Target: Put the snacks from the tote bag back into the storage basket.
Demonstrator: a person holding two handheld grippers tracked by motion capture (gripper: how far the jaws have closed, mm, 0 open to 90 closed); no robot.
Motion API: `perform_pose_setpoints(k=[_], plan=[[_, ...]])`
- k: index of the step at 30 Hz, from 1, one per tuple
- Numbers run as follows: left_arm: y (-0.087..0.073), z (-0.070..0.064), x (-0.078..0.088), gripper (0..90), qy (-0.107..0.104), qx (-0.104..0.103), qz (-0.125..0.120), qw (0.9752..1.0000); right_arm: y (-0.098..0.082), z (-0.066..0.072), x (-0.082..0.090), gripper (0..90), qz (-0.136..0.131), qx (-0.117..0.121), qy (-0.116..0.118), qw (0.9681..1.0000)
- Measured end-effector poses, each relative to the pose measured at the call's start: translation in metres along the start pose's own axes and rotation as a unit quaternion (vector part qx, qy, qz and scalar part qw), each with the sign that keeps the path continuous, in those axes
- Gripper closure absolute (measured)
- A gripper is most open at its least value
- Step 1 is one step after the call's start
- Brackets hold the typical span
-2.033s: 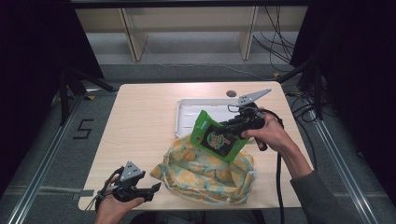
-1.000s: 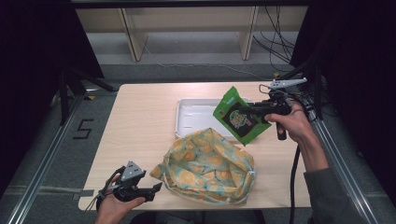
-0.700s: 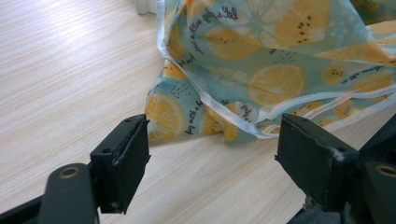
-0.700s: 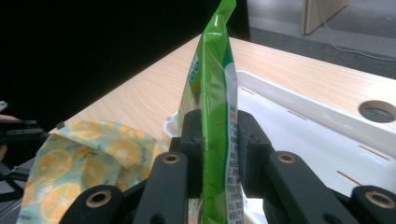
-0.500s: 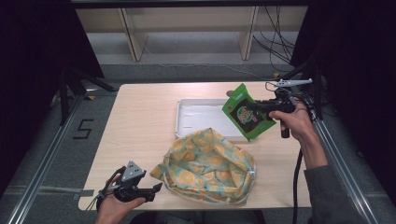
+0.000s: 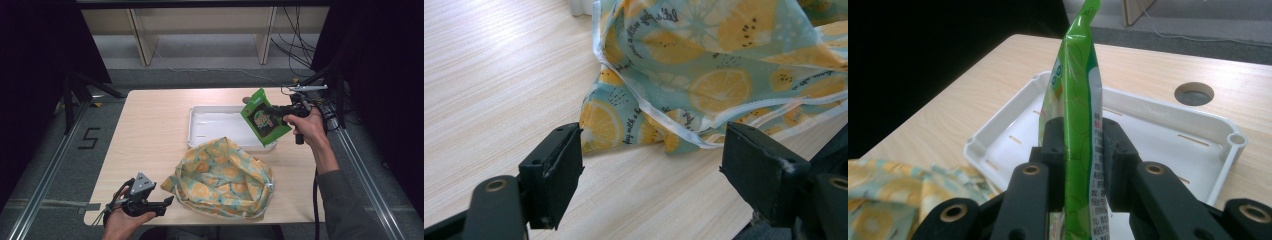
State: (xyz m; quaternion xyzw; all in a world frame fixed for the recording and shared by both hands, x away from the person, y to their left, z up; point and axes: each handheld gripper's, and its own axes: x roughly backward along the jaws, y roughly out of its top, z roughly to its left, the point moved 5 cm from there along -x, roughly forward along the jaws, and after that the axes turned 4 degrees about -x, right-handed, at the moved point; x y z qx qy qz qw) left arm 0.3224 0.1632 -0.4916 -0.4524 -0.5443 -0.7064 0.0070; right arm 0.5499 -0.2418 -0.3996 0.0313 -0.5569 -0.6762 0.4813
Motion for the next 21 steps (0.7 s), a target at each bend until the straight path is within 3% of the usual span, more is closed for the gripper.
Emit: perform_pose_setpoints(k=[1, 3, 4, 13, 15, 16, 17, 18, 19, 21], plan=[[0.0, 0.0, 0.0, 23.9, 0.0, -0.002, 0.001, 1.0, -0.001, 0.001, -0.005, 76.0, 0.001, -0.023, 0.005, 0.9997], [-0.001, 0.001, 0.001, 23.9, 0.001, -0.007, 0.004, 1.0, -0.001, -0.006, -0.014, 76.1, 0.0, -0.018, -0.006, 0.9998], [0.0, 0.001, 0.001, 23.9, 0.0, -0.008, 0.004, 1.0, -0.001, -0.006, -0.018, 76.1, 0.006, -0.039, -0.006, 0.9992], [0.0, 0.0, 0.002, 23.9, 0.0, -0.015, 0.004, 0.9999, 0.001, -0.027, -0.042, 76.0, -0.007, -0.067, -0.033, 0.9972], [0.0, 0.0, 0.002, 23.9, -0.003, -0.016, 0.006, 0.9999, 0.0, -0.028, -0.047, 76.0, -0.006, -0.091, -0.037, 0.9952], [0.0, 0.0, 0.002, 23.9, -0.001, -0.013, 0.006, 0.9999, 0.0, -0.032, -0.049, 76.0, -0.009, -0.079, -0.044, 0.9959], [0.0, 0.0, 0.002, 23.8, -0.001, -0.012, 0.006, 0.9999, 0.0, -0.032, -0.051, 76.0, -0.008, -0.096, -0.043, 0.9944], [0.0, 0.0, 0.002, 23.8, -0.001, -0.012, 0.006, 0.9999, 0.0, -0.038, -0.054, 76.0, -0.016, -0.074, -0.054, 0.9957], [0.0, 0.0, 0.001, 23.8, -0.001, -0.012, 0.006, 0.9999, 0.0, -0.04, -0.056, 76.0, -0.016, -0.074, -0.049, 0.9959], [0.0, -0.001, 0.001, 23.8, 0.001, -0.012, 0.003, 0.9999, -0.001, -0.041, -0.06, 76.0, -0.013, -0.099, -0.055, 0.9935]])
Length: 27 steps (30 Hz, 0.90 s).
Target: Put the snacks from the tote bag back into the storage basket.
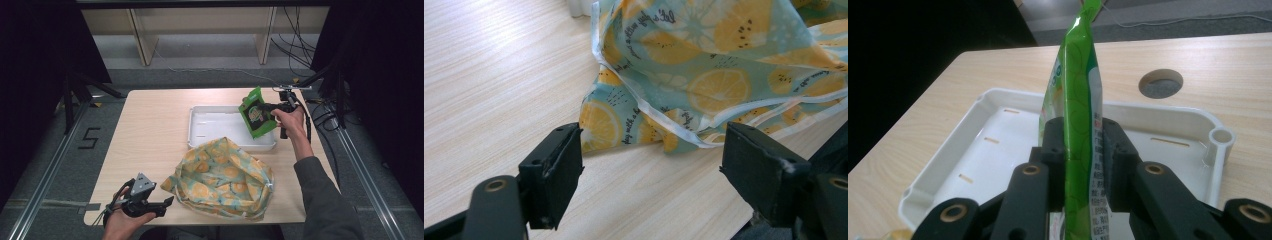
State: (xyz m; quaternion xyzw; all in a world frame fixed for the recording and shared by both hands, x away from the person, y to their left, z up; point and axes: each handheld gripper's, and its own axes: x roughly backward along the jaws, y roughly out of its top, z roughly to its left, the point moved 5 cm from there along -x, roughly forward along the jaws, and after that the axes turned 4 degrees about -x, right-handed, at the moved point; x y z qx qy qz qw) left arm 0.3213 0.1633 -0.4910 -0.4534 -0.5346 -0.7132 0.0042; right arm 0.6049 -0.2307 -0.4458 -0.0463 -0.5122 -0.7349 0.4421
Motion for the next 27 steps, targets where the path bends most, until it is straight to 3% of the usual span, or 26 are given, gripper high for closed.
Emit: perform_pose_setpoints(k=[3, 4, 5, 6, 8, 9, 12, 14, 16, 17, 18, 20, 23, 24, 27], plan=[[0.0, 0.0, 0.0, 23.7, 0.0, -0.003, 0.001, 1.0, 0.001, -0.003, -0.007, 76.0, 0.001, -0.011, -0.008, 0.9999], [0.0, 0.0, 0.0, 23.8, -0.003, -0.003, 0.001, 1.0, 0.003, -0.007, -0.009, 76.0, -0.005, 0.006, -0.009, 0.9999], [0.0, 0.0, 0.0, 23.8, -0.004, -0.002, 0.002, 1.0, 0.002, -0.002, -0.01, 76.0, 0.001, -0.024, -0.009, 0.9997], [0.0, -0.001, 0.0, 23.8, -0.003, -0.002, 0.002, 1.0, 0.005, -0.005, -0.012, 76.0, -0.006, -0.004, -0.011, 0.9999], [0.0, -0.002, 0.0, 23.7, -0.004, 0.003, -0.001, 1.0, 0.007, -0.003, -0.016, 76.0, -0.006, -0.018, -0.014, 0.9997], [0.0, -0.002, 0.0, 23.8, -0.003, 0.004, -0.002, 1.0, 0.009, -0.004, -0.018, 76.0, -0.008, -0.011, -0.015, 0.9998], [0.0, -0.001, 0.001, 23.7, -0.003, -0.003, 0.004, 1.0, 0.011, -0.001, -0.023, 76.0, -0.004, -0.034, -0.018, 0.9993], [0.0, -0.001, 0.001, 23.8, -0.003, -0.004, 0.003, 1.0, 0.013, -0.004, -0.028, 76.0, -0.011, -0.018, -0.025, 0.9995], [0.0, -0.001, 0.001, 23.7, -0.003, -0.005, 0.003, 1.0, 0.013, -0.001, -0.032, 76.0, -0.003, -0.035, -0.027, 0.999], [0.0, -0.002, 0.001, 23.8, -0.005, -0.004, 0.002, 1.0, 0.015, -0.005, -0.035, 76.0, -0.01, -0.013, -0.031, 0.9994], [0.0, -0.002, 0.001, 23.7, -0.005, -0.005, 0.001, 1.0, 0.014, -0.003, -0.036, 75.9, -0.005, -0.034, -0.034, 0.9988], [0.001, -0.002, 0.0, 23.8, -0.006, -0.003, -0.004, 1.0, 0.015, -0.006, -0.04, 75.9, -0.009, -0.022, -0.035, 0.9991], [0.0, -0.002, 0.001, 23.7, -0.006, -0.006, -0.001, 1.0, 0.012, -0.004, -0.043, 75.9, 0.005, -0.05, -0.04, 0.9979], [0.0, -0.002, 0.001, 23.8, -0.006, -0.007, -0.001, 1.0, 0.013, -0.009, -0.046, 75.8, -0.005, -0.027, -0.045, 0.9986], [0.001, -0.003, 0.001, 23.7, -0.006, -0.007, -0.002, 1.0, 0.011, -0.009, -0.049, 75.7, 0.003, -0.042, -0.045, 0.9981]])
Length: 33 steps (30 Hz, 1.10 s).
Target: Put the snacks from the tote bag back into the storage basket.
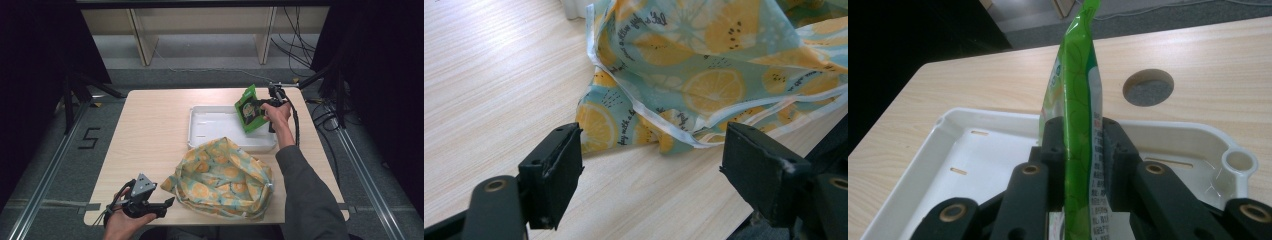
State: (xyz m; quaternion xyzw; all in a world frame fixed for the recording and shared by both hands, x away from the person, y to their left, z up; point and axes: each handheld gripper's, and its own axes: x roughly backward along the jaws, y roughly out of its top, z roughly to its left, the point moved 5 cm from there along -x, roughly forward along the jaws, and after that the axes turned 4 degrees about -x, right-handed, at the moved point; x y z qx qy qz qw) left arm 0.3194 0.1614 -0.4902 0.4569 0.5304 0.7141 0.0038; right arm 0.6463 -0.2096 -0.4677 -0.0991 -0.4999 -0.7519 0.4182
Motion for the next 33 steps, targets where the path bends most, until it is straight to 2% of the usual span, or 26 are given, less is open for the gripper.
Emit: perform_pose_setpoints(k=[1, 2, 3, 4, 5, 7, 10, 11, 13, 14, 17, 18, 22, 24, 25, 27, 28, 29, 30, 32, 33], plan=[[0.0, 0.0, 0.0, 23.8, 0.0, -0.001, 0.0, 1.0, 0.001, -0.004, -0.001, 75.7, -0.003, 0.016, -0.008, 0.9998], [0.0, -0.001, 0.0, 23.7, 0.0, 0.007, 0.002, 1.0, 0.0, -0.002, -0.003, 75.6, -0.005, -0.001, -0.008, 1.0], [0.0, -0.002, 0.0, 23.7, -0.001, 0.012, 0.001, 0.9999, -0.001, 0.0, -0.003, 75.6, 0.004, -0.022, -0.004, 0.9998], [0.0, 0.0, 0.0, 23.7, 0.0, -0.002, 0.003, 1.0, -0.001, -0.002, -0.004, 75.5, 0.004, -0.015, -0.004, 0.9999], [0.0, -0.001, 0.0, 23.7, 0.002, 0.0, 0.001, 1.0, 0.0, -0.004, -0.005, 75.5, -0.001, -0.007, -0.005, 1.0], [0.0, -0.002, -0.001, 23.7, 0.001, 0.005, -0.003, 1.0, -0.001, -0.003, -0.007, 75.5, 0.002, -0.023, -0.007, 0.9997], [0.0, -0.002, -0.001, 23.7, 0.0, 0.006, -0.004, 1.0, 0.0, -0.006, -0.009, 75.0, -0.001, -0.002, -0.007, 1.0], [0.0, -0.002, -0.001, 23.7, 0.0, 0.005, -0.003, 1.0, -0.002, -0.004, -0.009, 74.8, 0.008, -0.015, -0.004, 0.9999], [0.001, -0.002, -0.001, 23.7, 0.0, 0.006, -0.003, 1.0, -0.003, -0.004, -0.009, 74.3, 0.012, -0.019, -0.006, 0.9997], [0.001, -0.002, -0.001, 23.8, 0.0, 0.004, -0.003, 1.0, -0.003, -0.005, -0.01, 74.0, 0.01, -0.01, -0.008, 0.9999], [0.0, -0.003, -0.001, 23.7, -0.003, 0.004, -0.001, 1.0, -0.003, -0.005, -0.011, 73.1, 0.013, -0.013, -0.011, 0.9998], [0.0, -0.003, -0.001, 23.7, -0.003, 0.003, -0.001, 1.0, -0.005, -0.003, -0.01, 72.8, 0.018, -0.026, -0.006, 0.9995], [0.001, -0.001, 0.0, 23.7, 0.0, -0.005, 0.001, 1.0, -0.007, -0.003, -0.01, 71.7, 0.029, -0.043, -0.013, 0.9986], [0.001, -0.003, -0.001, 23.7, -0.003, 0.003, -0.002, 1.0, -0.009, -0.001, -0.009, 70.9, 0.04, -0.062, -0.013, 0.9972], [0.001, -0.001, 0.0, 23.8, 0.0, -0.006, 0.001, 1.0, -0.009, -0.003, -0.01, 70.6, 0.035, -0.054, -0.016, 0.9978], [0.0, -0.002, 0.0, 23.7, -0.002, -0.002, 0.002, 1.0, -0.008, -0.006, -0.011, 70.2, 0.031, -0.041, -0.02, 0.9985], [0.0, -0.002, 0.0, 23.7, -0.003, -0.002, 0.003, 1.0, -0.009, -0.006, -0.011, 69.9, 0.031, -0.042, -0.021, 0.9984], [0.0, -0.002, 0.0, 23.7, -0.002, -0.002, 0.002, 1.0, -0.01, -0.004, -0.01, 69.5, 0.044, -0.059, -0.016, 0.9972], [0.0, -0.002, 0.0, 23.7, -0.003, -0.001, 0.003, 1.0, -0.01, -0.005, -0.01, 69.0, 0.041, -0.055, -0.02, 0.9974], [0.001, 0.0, 0.0, 23.7, 0.001, -0.015, 0.002, 0.9999, -0.01, -0.006, -0.012, 68.1, 0.037, -0.058, -0.032, 0.9971], [0.001, -0.001, 0.0, 23.7, -0.001, -0.004, 0.001, 1.0, -0.01, -0.006, -0.011, 67.8, 0.038, -0.056, -0.029, 0.9973]])
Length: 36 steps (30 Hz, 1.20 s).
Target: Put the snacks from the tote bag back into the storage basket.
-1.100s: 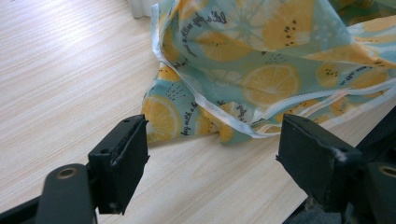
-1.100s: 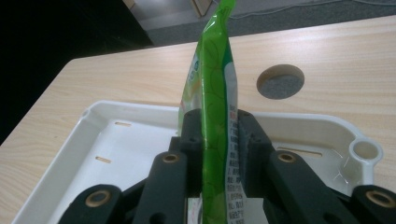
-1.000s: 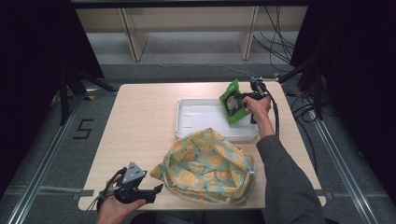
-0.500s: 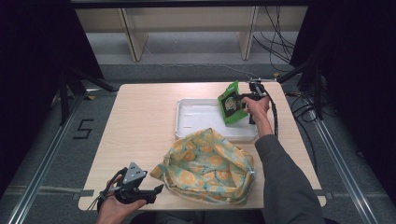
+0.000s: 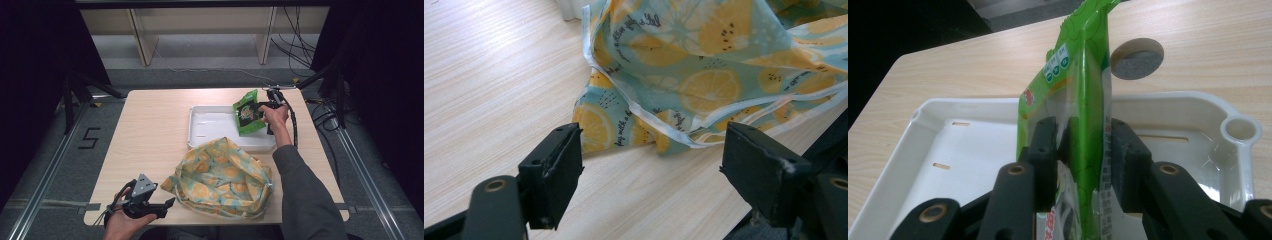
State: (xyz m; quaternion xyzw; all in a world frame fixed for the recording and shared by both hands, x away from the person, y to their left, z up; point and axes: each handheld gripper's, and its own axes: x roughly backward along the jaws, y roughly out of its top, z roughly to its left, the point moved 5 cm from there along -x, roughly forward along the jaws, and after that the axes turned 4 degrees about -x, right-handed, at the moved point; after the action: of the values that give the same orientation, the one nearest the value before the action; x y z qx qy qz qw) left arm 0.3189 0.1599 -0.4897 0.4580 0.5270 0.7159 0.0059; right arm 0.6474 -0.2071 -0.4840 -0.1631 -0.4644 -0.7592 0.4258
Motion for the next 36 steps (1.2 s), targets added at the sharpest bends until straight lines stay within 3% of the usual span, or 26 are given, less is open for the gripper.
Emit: perform_pose_setpoints(k=[3, 5, 6, 7, 8, 10, 12, 14, 15, 16, 17, 18, 19, 20, 21, 22, 23, 24, 25, 26, 27, 29, 31, 36], plan=[[0.0, 0.0, 0.0, 23.7, 0.0, -0.001, 0.001, 1.0, -0.002, -0.002, 0.0, 65.7, 0.009, 0.004, 0.003, 0.9999], [0.0, 0.0, 0.0, 23.7, -0.001, 0.0, 0.001, 1.0, -0.001, -0.002, -0.002, 65.0, 0.002, -0.007, -0.007, 1.0], [-0.001, 0.0, 0.001, 23.7, -0.002, 0.001, 0.003, 1.0, -0.002, -0.002, -0.002, 64.7, 0.004, -0.008, 0.002, 1.0], [0.0, -0.001, 0.001, 23.8, -0.002, 0.003, 0.002, 1.0, -0.002, -0.003, 0.0, 64.6, 0.008, -0.012, -0.011, 0.9998], [0.0, -0.001, 0.0, 23.7, -0.001, 0.003, 0.001, 1.0, -0.002, -0.005, -0.001, 63.2, -0.001, -0.007, -0.009, 0.9999], [0.0, 0.0, 0.0, 23.7, -0.002, 0.002, 0.002, 1.0, -0.001, -0.005, 0.0, 64.1, 0.006, -0.016, -0.015, 0.9998], [0.0, 0.0, 0.0, 23.7, 0.001, 0.001, 0.0, 1.0, 0.0, -0.008, 0.002, 63.6, -0.003, 0.006, -0.013, 0.9999], [0.0, 0.0, 0.0, 23.7, -0.001, 0.001, 0.003, 1.0, 0.001, -0.005, 0.005, 63.0, -0.001, 0.002, -0.004, 1.0], [0.0, 0.0, 0.0, 23.7, -0.001, 0.002, 0.002, 1.0, 0.001, -0.003, 0.006, 62.9, -0.002, -0.012, -0.019, 0.9997], [0.0, 0.0, 0.0, 23.7, -0.001, 0.002, 0.002, 1.0, 0.003, -0.004, 0.006, 62.3, -0.016, 0.005, -0.014, 0.9998], [0.0, 0.0, 0.0, 23.7, -0.001, 0.001, 0.002, 1.0, 0.002, -0.002, 0.008, 61.5, -0.013, 0.003, 0.007, 0.9999], [0.0, 0.0, 0.0, 23.7, -0.001, -0.001, 0.001, 1.0, 0.001, 0.0, 0.012, 61.2, 0.0, -0.011, 0.001, 0.9999], [0.0, 0.002, 0.0, 23.7, 0.002, -0.01, 0.0, 1.0, 0.003, -0.003, 0.013, 61.0, -0.012, 0.019, -0.002, 0.9997], [0.0, 0.0, 0.0, 23.7, -0.003, -0.002, -0.002, 1.0, 0.003, 0.0, 0.016, 60.7, -0.012, 0.011, 0.005, 0.9998], [0.0, -0.001, 0.0, 23.7, 0.0, 0.005, 0.0, 1.0, 0.004, -0.001, 0.016, 60.2, -0.021, 0.027, 0.002, 0.9994], [0.0, -0.002, 0.0, 23.8, -0.001, 0.007, 0.0, 1.0, 0.003, 0.001, 0.02, 59.6, -0.013, 0.022, 0.0, 0.9997], [0.0, -0.001, 0.0, 23.8, -0.001, 0.0, 0.0, 1.0, 0.003, 0.002, 0.023, 59.5, -0.014, 0.032, 0.014, 0.9993], [0.0, -0.001, 0.0, 23.7, -0.001, -0.002, 0.0, 1.0, 0.005, 0.002, 0.023, 59.4, -0.027, 0.044, 0.009, 0.9986], [0.0, -0.001, 0.0, 23.7, -0.001, -0.001, 0.0, 1.0, 0.004, 0.003, 0.026, 59.3, -0.024, 0.045, 0.01, 0.9986], [0.0, -0.001, 0.0, 23.7, -0.001, -0.001, 0.0, 1.0, 0.003, 0.005, 0.03, 59.0, -0.019, 0.045, 0.016, 0.9987], [0.0, -0.001, 0.0, 23.7, -0.002, 0.005, 0.0, 1.0, 0.002, 0.009, 0.033, 58.3, -0.013, 0.028, 0.018, 0.9993], [0.0, -0.001, 0.0, 23.7, -0.001, 0.004, 0.0, 1.0, 0.002, 0.008, 0.036, 56.2, -0.019, 0.057, 0.019, 0.998], [0.001, -0.001, -0.001, 23.7, -0.002, 0.001, -0.005, 1.0, -0.001, 0.012, 0.041, 55.5, -0.011, 0.053, 0.021, 0.9983], [0.0, 0.0, 0.0, 23.7, -0.001, 0.0, 0.0, 1.0, -0.006, 0.016, 0.051, 53.2, -0.01, 0.083, 0.028, 0.9961]])
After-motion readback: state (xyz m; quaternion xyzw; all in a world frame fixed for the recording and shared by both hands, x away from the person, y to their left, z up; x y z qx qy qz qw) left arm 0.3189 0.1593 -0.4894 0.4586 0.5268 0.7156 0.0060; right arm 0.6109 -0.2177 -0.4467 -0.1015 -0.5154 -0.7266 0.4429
